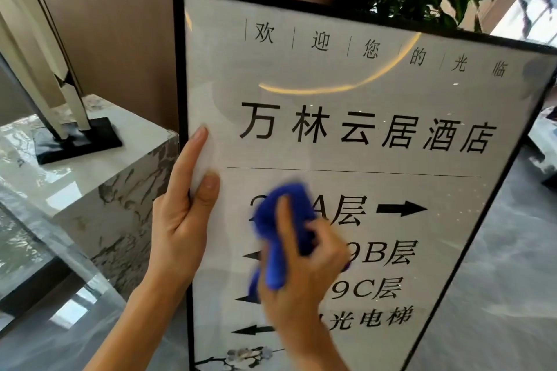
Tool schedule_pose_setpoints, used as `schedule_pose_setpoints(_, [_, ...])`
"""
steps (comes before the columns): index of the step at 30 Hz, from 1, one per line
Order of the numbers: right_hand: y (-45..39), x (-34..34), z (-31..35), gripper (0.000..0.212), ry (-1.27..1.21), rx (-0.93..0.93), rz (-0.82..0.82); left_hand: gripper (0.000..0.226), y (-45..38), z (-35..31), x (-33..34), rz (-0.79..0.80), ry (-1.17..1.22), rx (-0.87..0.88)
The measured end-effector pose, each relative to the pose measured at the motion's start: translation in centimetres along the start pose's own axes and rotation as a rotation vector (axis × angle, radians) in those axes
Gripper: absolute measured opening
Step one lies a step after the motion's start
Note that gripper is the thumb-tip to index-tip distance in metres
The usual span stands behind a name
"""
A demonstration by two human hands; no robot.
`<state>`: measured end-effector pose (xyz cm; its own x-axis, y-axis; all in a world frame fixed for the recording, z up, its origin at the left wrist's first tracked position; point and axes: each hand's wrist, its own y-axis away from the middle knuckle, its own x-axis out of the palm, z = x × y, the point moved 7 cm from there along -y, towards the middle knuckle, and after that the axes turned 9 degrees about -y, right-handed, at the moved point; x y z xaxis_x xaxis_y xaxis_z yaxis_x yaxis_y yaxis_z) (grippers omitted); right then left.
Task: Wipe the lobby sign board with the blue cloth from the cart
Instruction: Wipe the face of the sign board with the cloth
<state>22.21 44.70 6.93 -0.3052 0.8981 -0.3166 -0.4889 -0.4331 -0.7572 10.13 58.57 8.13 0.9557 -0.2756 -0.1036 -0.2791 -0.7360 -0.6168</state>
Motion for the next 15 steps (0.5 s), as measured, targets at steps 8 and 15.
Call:
schedule_pose_setpoints(8, [10.3, 3.4, -0.6, 0.057, 0.463, -0.446, 0.352, 0.048, 0.2, 0.4, 0.1, 0.040, 0.045, 0.005])
schedule_pose_setpoints(15, [5.0, -1.9, -4.6, 0.048, 0.300, -0.233, 0.355, 0.046, -0.2, 0.2, 0.0, 0.000, 0.039, -0.040])
